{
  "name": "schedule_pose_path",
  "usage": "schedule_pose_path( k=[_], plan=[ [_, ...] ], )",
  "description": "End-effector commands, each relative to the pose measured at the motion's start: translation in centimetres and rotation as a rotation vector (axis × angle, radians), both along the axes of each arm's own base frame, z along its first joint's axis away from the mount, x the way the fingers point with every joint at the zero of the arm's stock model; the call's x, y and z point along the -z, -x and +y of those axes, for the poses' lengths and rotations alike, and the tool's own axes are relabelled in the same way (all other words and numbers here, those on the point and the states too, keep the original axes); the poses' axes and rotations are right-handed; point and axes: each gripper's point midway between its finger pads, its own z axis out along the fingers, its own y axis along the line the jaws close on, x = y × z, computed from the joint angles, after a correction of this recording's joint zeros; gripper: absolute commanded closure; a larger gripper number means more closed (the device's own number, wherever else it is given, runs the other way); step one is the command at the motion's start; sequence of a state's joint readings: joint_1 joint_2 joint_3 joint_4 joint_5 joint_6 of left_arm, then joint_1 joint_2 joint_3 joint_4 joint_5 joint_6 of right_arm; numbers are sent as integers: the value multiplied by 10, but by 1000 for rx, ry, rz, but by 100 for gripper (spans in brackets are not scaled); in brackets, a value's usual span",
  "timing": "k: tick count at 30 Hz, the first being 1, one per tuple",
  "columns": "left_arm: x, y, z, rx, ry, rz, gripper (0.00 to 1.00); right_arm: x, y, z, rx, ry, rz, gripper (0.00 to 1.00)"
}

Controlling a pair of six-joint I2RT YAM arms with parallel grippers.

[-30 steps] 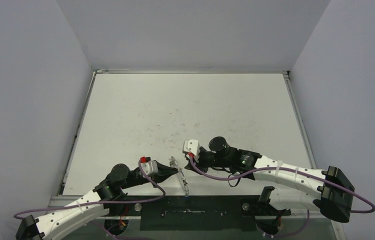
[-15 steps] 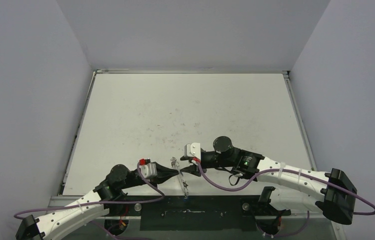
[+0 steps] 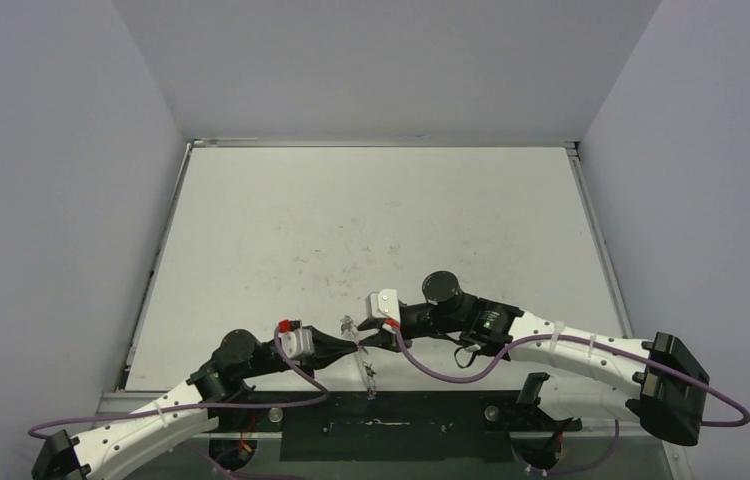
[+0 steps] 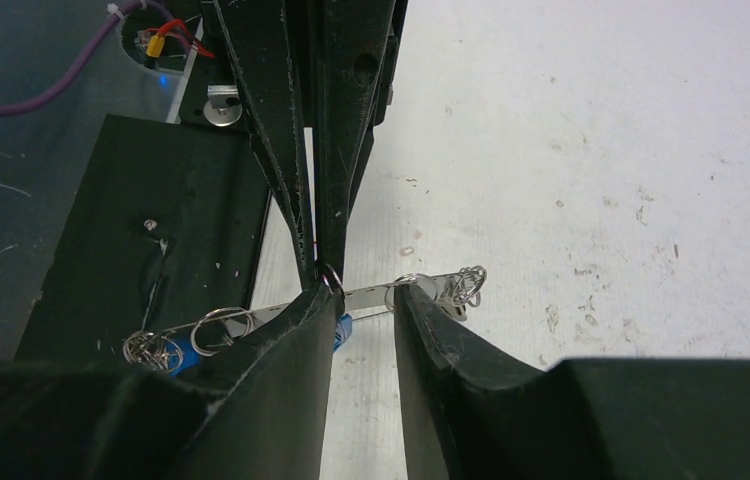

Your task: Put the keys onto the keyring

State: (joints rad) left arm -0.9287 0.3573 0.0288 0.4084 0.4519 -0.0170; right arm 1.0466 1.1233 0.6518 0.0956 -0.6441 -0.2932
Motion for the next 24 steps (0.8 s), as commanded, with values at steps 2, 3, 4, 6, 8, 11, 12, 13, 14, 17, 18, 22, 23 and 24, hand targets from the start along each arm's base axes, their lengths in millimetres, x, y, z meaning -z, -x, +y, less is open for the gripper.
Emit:
schedule_pose_path(
  k=[2, 3, 4, 6, 8, 11, 12, 13, 14, 17, 18, 22, 23, 24],
  plan=[
    [-40, 6, -1, 32, 119, -102, 100, -11, 6, -1, -54, -39, -35, 65],
    [-40, 6, -1, 33, 118, -103, 100, -11, 6, -1, -59, -37, -38, 62],
    [-40, 6, -1, 35, 118, -102, 100, -12, 7, -2, -63, -38, -37, 60],
    [-39, 6, -1, 34, 117, -101, 100, -13, 8, -2, -69, -40, -36, 56],
    [-40, 6, -1, 34, 119, -101, 100, -14, 11, -2, -83, -42, -35, 53],
    [-40, 6, -1, 31, 117, -100, 100, -15, 13, -4, -97, -39, -32, 50],
    [-40, 5, -1, 30, 117, -102, 100, -15, 14, -4, -100, -38, -32, 50],
    [-40, 5, -1, 31, 115, -101, 100, -15, 14, -5, -101, -37, -33, 49],
    [-39, 5, -1, 30, 114, -100, 100, -16, 15, -6, -102, -38, -34, 50],
    [-39, 5, -1, 31, 113, -100, 100, -19, 15, -9, -95, -42, -45, 49],
    [-39, 5, -1, 31, 113, -99, 100, -21, 15, -10, -92, -46, -48, 50],
    [-39, 6, -2, 32, 113, -100, 100, -24, 16, -9, -95, -63, -38, 50],
    [-39, 6, -2, 32, 113, -99, 100, -25, 18, -8, -102, -67, -29, 51],
    [-39, 5, -2, 32, 113, -98, 100, -24, 18, -7, -101, -70, -21, 51]
  ],
)
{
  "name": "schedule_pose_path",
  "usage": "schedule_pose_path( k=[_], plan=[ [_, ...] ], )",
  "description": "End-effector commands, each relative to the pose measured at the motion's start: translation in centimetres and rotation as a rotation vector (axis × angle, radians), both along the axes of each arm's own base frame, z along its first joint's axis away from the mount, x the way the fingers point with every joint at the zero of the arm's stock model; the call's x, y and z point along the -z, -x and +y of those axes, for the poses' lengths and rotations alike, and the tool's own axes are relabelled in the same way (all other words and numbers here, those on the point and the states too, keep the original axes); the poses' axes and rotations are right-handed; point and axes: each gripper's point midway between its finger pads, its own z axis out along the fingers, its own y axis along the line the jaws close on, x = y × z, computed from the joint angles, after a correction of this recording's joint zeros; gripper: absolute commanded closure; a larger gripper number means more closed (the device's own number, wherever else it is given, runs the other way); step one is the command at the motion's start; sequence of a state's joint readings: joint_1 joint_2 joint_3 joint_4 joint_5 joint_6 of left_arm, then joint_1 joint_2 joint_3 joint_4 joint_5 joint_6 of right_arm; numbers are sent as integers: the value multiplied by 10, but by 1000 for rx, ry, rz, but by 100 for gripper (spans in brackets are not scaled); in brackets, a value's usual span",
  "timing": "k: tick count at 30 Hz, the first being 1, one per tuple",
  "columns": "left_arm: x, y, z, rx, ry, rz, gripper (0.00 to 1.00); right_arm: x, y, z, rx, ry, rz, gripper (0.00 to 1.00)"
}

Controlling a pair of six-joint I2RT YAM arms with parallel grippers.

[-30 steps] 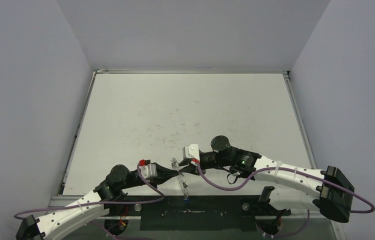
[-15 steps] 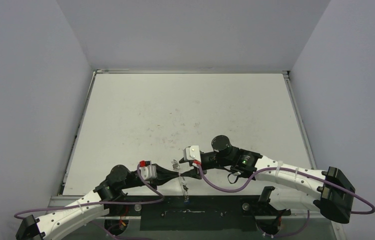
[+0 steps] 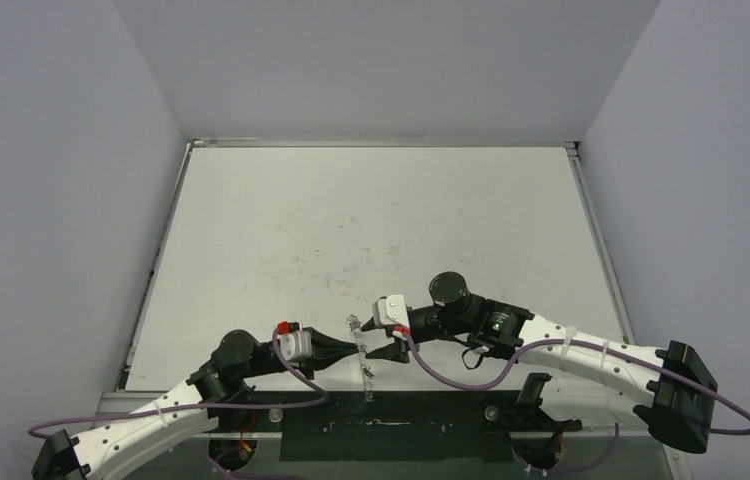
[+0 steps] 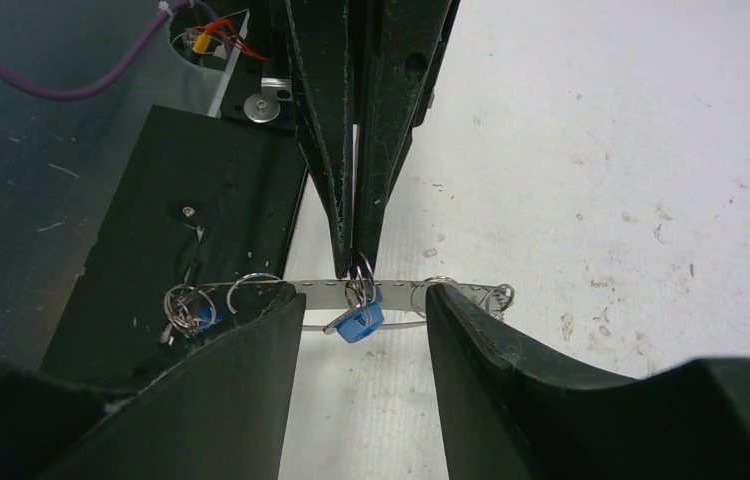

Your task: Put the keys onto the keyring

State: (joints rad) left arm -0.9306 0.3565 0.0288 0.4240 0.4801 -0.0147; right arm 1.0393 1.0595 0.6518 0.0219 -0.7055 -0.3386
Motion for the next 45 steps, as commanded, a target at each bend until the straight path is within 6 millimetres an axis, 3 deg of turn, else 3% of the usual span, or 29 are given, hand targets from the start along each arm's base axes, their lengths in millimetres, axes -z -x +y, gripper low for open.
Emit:
schedule_pose_path(
  k=[1, 12, 14, 16, 21, 28, 33, 37, 45],
  plan=[
    [-36, 0, 0, 2, 104, -82, 100, -15, 5, 6, -35, -69, 7, 52],
    [-38, 2, 0, 12, 109, -87, 100, 3, -7, 13, 16, -56, 17, 69],
    [-38, 2, -1, 12, 109, -85, 100, 4, -7, 12, 14, -53, 19, 75],
    [-37, 2, -1, 12, 108, -84, 100, 3, -7, 12, 12, -56, 19, 89],
    [-37, 2, -1, 11, 105, -81, 100, -2, -6, 13, 9, -70, 19, 100],
    [-37, -2, 0, -8, 95, -75, 100, 2, -9, 11, 27, 25, 58, 100],
    [-36, -8, 2, -49, 57, -69, 85, 17, -13, 0, 58, 241, 120, 100],
    [-37, -13, 6, -82, 12, -72, 83, 23, -13, -8, 78, 398, 179, 100],
    [-29, -18, 12, -115, -88, -48, 79, 17, -18, -7, 145, 568, 248, 100]
  ],
)
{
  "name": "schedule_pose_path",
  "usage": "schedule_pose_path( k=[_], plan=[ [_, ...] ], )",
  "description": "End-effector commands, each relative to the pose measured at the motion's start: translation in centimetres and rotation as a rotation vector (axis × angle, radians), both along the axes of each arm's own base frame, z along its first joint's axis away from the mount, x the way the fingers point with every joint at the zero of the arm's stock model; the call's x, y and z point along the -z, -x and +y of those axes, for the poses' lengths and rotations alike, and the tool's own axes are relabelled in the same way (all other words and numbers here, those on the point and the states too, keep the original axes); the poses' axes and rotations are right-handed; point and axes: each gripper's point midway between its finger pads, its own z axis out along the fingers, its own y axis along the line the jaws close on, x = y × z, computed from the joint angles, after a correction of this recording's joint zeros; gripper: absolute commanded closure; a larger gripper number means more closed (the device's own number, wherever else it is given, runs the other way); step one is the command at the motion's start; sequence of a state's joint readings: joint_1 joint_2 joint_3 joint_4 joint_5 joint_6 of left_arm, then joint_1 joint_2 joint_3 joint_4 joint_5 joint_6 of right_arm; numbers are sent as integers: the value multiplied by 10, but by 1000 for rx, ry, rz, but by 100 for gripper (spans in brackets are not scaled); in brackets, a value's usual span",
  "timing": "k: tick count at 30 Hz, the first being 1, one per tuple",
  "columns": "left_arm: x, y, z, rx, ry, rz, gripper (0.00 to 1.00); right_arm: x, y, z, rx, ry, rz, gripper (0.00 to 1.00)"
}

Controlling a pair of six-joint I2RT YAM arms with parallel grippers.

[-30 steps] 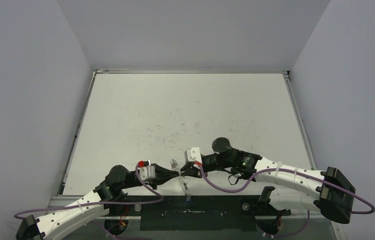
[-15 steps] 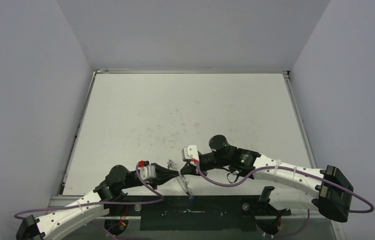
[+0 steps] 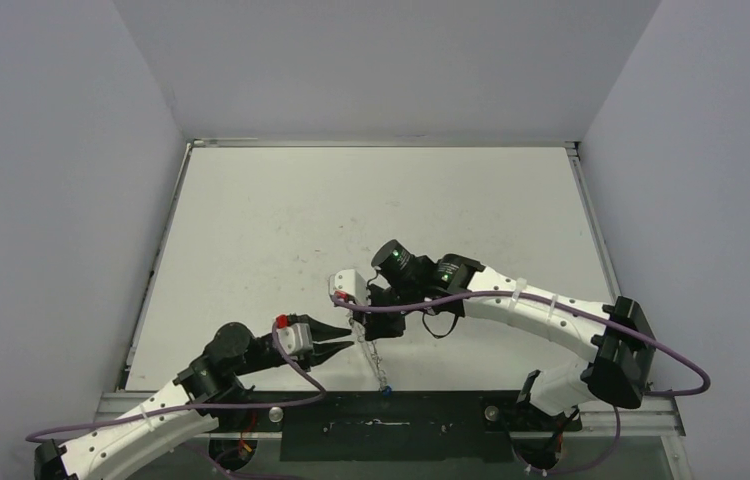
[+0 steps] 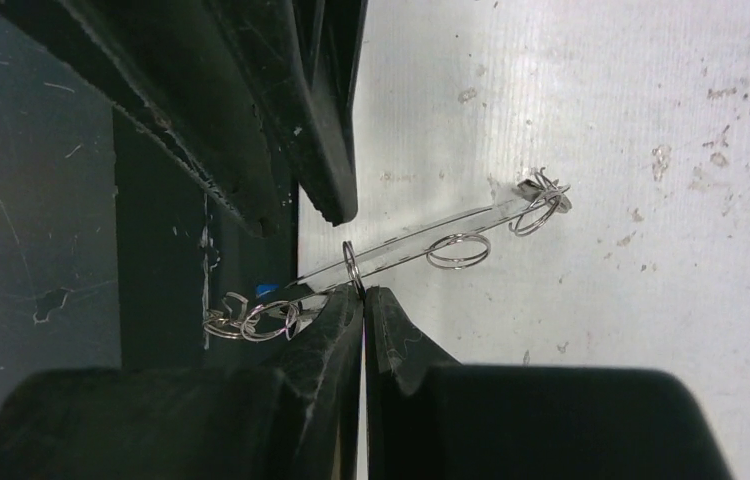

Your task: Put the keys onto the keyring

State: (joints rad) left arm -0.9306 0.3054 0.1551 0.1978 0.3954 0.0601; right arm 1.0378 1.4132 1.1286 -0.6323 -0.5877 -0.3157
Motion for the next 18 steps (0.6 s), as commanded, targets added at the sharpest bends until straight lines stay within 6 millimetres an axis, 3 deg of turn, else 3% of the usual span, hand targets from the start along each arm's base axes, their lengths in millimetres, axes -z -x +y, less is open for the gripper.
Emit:
schedule_pose_path(
  k=[1, 10, 18],
  plan=[
    [-7, -4, 4, -28, -46, -2, 78, -13, 2, -3, 37, 79, 18, 100],
    [-4, 0, -3, 10, -46, 29, 77, -22, 8, 20, 44, 52, 18, 100],
    [3, 4, -11, 52, -41, 67, 80, -22, 7, 26, 58, 36, 27, 100]
  ],
)
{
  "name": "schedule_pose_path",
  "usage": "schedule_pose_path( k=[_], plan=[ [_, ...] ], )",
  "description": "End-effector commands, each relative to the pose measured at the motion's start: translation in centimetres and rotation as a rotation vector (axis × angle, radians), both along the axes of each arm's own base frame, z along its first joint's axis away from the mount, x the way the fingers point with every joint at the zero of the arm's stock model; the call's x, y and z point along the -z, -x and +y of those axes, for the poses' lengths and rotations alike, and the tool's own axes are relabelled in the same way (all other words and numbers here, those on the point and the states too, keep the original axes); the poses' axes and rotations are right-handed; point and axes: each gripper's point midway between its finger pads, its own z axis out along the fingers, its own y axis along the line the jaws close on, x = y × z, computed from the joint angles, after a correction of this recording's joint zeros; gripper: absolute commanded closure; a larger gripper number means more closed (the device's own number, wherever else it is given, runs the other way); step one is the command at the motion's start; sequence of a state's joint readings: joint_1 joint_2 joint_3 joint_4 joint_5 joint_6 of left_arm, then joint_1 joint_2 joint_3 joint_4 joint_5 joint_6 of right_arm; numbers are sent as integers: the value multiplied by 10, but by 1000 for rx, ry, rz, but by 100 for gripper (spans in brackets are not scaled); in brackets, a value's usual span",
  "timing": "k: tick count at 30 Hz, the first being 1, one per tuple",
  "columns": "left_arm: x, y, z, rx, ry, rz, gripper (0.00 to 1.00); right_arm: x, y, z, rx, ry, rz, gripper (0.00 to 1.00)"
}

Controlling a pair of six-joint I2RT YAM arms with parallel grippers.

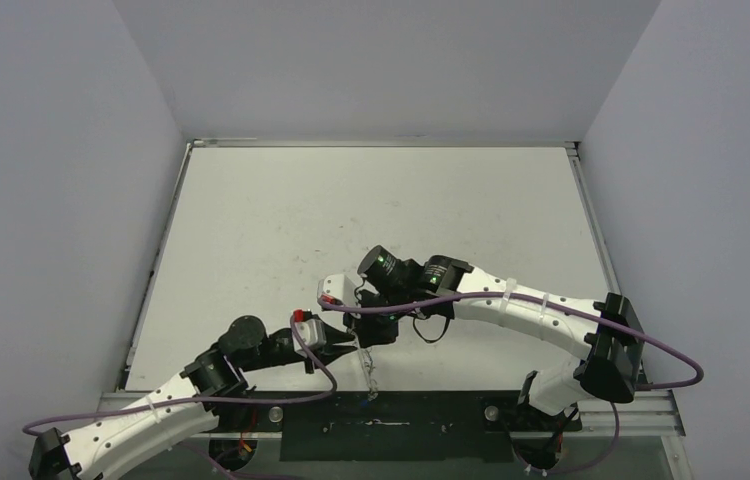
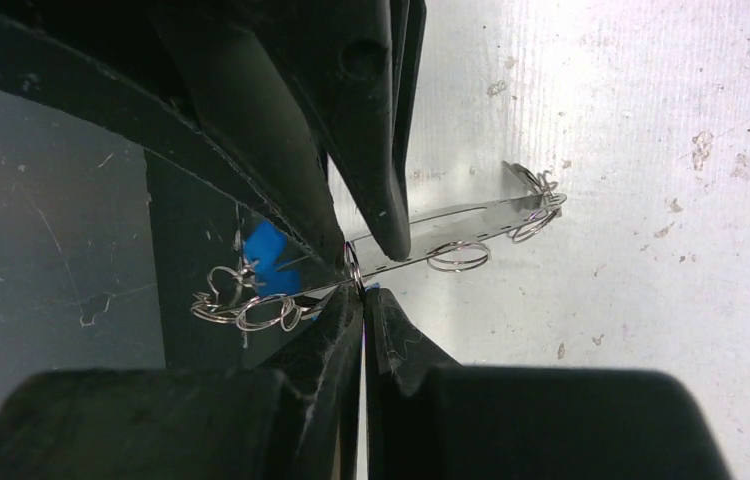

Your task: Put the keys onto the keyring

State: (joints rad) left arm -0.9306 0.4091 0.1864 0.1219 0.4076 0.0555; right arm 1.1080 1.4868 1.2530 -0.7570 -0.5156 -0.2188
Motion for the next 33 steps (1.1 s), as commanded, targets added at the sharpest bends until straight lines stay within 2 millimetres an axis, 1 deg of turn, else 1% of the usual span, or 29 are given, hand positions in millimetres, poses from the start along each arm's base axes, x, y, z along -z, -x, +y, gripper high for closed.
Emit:
schedule_pose_path(
  k=[1, 3, 7, 11, 13, 15, 20, 24, 27, 31, 33],
  plan=[
    [-25, 4, -9, 44, 82, -21, 80, -18, -7, 19, 17, -72, -24, 100],
    [-24, 4, -10, 44, 83, -17, 81, -18, -7, 19, 17, -71, -22, 100],
    [-23, 3, -11, 43, 89, -9, 86, -17, -5, 21, 10, -71, -21, 100],
    [-20, 3, -13, 46, 87, -6, 94, -18, -5, 22, 13, -69, -23, 100],
    [-18, 3, -12, 45, 77, 2, 95, -19, -6, 21, 16, -69, -28, 100],
    [-14, 3, -11, 43, 62, 8, 94, -20, -7, 22, 16, -73, -32, 100],
    [-9, 2, -9, 34, 33, 10, 83, -24, -7, 22, 18, -80, -35, 100],
    [-9, 2, -10, 34, 35, 9, 83, -25, -6, 23, 17, -85, -32, 100],
    [-9, 1, -11, 36, 33, 11, 86, -25, -6, 24, 18, -86, -30, 100],
    [-6, 2, -11, 42, 20, 17, 100, -25, -6, 24, 21, -86, -35, 100],
    [-3, 3, -11, 45, 5, 20, 100, -27, -8, 24, 25, -89, -43, 100]
  ],
)
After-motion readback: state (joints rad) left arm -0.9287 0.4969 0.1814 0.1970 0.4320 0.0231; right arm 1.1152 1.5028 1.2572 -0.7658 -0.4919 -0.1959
